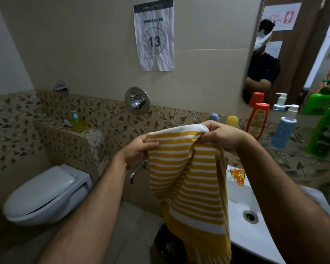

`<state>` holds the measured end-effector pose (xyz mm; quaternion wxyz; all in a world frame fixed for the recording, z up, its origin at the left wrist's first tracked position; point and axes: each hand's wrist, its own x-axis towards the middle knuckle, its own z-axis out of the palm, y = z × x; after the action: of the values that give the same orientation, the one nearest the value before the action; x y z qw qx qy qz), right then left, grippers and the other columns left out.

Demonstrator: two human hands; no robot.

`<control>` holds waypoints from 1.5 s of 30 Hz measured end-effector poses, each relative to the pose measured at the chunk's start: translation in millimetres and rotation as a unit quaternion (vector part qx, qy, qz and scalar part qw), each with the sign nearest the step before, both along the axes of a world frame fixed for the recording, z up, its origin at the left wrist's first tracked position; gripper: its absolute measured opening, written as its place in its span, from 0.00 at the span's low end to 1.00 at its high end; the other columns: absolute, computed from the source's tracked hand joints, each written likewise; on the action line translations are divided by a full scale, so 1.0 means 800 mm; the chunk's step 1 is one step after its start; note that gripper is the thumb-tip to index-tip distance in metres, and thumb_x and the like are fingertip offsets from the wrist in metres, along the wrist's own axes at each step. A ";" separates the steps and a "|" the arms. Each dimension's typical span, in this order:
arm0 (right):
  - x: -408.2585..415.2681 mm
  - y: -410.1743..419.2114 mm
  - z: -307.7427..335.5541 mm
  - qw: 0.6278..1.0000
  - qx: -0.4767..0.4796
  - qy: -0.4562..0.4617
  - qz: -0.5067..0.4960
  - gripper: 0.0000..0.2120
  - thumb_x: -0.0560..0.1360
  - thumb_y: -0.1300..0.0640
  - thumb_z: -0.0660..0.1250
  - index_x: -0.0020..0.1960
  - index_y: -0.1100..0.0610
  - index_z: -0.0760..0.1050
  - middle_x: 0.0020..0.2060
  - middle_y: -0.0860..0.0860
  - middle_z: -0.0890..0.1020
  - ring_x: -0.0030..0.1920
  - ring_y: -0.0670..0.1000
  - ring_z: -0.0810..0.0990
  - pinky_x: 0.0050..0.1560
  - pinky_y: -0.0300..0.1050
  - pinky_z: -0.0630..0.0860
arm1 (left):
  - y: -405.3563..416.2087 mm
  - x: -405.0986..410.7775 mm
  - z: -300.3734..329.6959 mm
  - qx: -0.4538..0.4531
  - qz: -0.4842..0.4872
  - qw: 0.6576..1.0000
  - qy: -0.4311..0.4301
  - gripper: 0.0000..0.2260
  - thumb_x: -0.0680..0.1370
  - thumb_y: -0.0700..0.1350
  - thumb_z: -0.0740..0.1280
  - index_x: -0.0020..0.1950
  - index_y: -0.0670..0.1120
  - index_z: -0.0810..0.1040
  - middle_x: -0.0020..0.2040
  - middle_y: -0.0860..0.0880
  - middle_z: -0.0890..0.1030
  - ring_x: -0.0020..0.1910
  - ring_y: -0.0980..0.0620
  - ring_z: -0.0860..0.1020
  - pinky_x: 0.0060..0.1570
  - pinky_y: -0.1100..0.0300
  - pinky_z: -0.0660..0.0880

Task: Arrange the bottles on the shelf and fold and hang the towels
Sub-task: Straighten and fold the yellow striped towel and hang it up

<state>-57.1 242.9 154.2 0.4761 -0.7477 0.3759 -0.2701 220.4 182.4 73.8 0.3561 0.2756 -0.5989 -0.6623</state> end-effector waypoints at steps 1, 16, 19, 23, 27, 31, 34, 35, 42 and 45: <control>-0.001 -0.001 0.000 1.000 0.001 -0.010 -0.003 0.10 0.76 0.70 0.62 0.49 0.58 0.80 0.42 0.53 0.84 0.41 0.49 0.84 0.44 0.42 0.82 | 0.001 -0.001 -0.004 0.022 0.005 0.999 0.030 0.32 0.61 0.51 0.83 0.61 0.41 0.79 0.54 0.43 0.84 0.53 0.46 0.83 0.48 0.53 0.81; 0.000 -0.022 -0.061 0.993 0.028 -0.093 -0.062 0.17 0.74 0.48 0.68 0.56 0.58 0.79 0.49 0.54 0.84 0.51 0.55 0.83 0.53 0.48 0.81 | 0.020 -0.049 0.140 -0.394 0.282 0.873 -0.054 0.06 0.78 0.48 0.66 0.41 0.54 0.78 0.31 0.63 0.75 0.33 0.66 0.71 0.36 0.69 0.69; 0.015 -0.029 -0.078 0.984 -0.038 -0.067 -0.161 0.08 0.76 0.55 0.66 0.53 0.53 0.80 0.49 0.54 0.84 0.50 0.53 0.84 0.52 0.51 0.82 | 0.024 -0.060 0.156 -0.424 0.281 0.856 -0.093 0.06 0.77 0.51 0.66 0.41 0.53 0.78 0.34 0.60 0.76 0.36 0.62 0.73 0.40 0.63 0.71; 0.036 -0.032 -0.110 0.937 -0.155 0.000 -0.313 0.08 0.70 0.61 0.63 0.45 0.61 0.79 0.41 0.61 0.82 0.44 0.61 0.81 0.47 0.60 0.79 | 0.031 -0.064 0.168 -0.438 0.259 0.854 -0.108 0.04 0.78 0.48 0.67 0.44 0.51 0.79 0.37 0.54 0.76 0.39 0.58 0.74 0.44 0.59 0.72; 0.046 -0.025 -0.142 0.960 -0.072 -0.014 -0.271 0.06 0.70 0.70 0.64 0.44 0.65 0.78 0.37 0.64 0.80 0.37 0.58 0.76 0.43 0.60 0.77 | 0.035 -0.052 0.181 -0.446 0.256 0.852 -0.097 0.04 0.79 0.44 0.67 0.45 0.51 0.78 0.38 0.55 0.76 0.38 0.61 0.74 0.43 0.66 0.72; 0.059 -0.013 -0.170 0.984 0.055 -0.110 -0.128 0.13 0.76 0.64 0.65 0.60 0.65 0.77 0.52 0.67 0.79 0.50 0.58 0.77 0.54 0.53 0.73 | 0.035 -0.034 0.185 -0.431 0.268 0.856 -0.096 0.07 0.80 0.42 0.66 0.45 0.53 0.78 0.34 0.63 0.78 0.36 0.68 0.74 0.42 0.71 0.70; 0.074 -0.010 -0.178 0.982 0.066 -0.148 -0.095 0.18 0.74 0.55 0.72 0.60 0.62 0.78 0.53 0.58 0.83 0.55 0.56 0.82 0.58 0.49 0.77 | 0.036 -0.023 0.183 -0.422 0.273 0.858 -0.105 0.08 0.80 0.42 0.66 0.44 0.53 0.78 0.35 0.61 0.78 0.37 0.66 0.75 0.42 0.69 0.72; 0.078 -0.010 -0.179 0.981 0.064 -0.154 -0.098 0.17 0.73 0.55 0.73 0.60 0.60 0.78 0.53 0.55 0.84 0.55 0.55 0.83 0.56 0.47 0.80 | 0.037 -0.019 0.183 -0.423 0.273 0.857 -0.108 0.08 0.80 0.42 0.66 0.44 0.52 0.78 0.37 0.59 0.77 0.37 0.66 0.74 0.42 0.69 0.72; 0.078 -0.008 -0.203 0.981 0.094 -0.139 -0.093 0.16 0.71 0.60 0.75 0.57 0.59 0.80 0.52 0.55 0.85 0.54 0.55 0.84 0.54 0.46 0.81 | 0.039 0.013 0.180 -0.427 0.314 0.840 -0.117 0.07 0.80 0.45 0.66 0.42 0.52 0.77 0.36 0.55 0.73 0.34 0.65 0.71 0.37 0.70 0.71; 0.068 -0.002 -0.210 0.986 0.100 -0.092 -0.095 0.16 0.69 0.55 0.76 0.52 0.62 0.83 0.50 0.59 0.86 0.51 0.57 0.85 0.58 0.51 0.80 | 0.029 0.033 0.174 -0.405 0.357 0.835 -0.109 0.08 0.79 0.48 0.67 0.40 0.54 0.78 0.36 0.55 0.74 0.35 0.62 0.72 0.37 0.66 0.71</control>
<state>-2.6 241.2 -13.9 0.5528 -0.6294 0.4251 -0.3427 246.6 205.8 213.1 0.5799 0.3715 -0.7088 -0.1528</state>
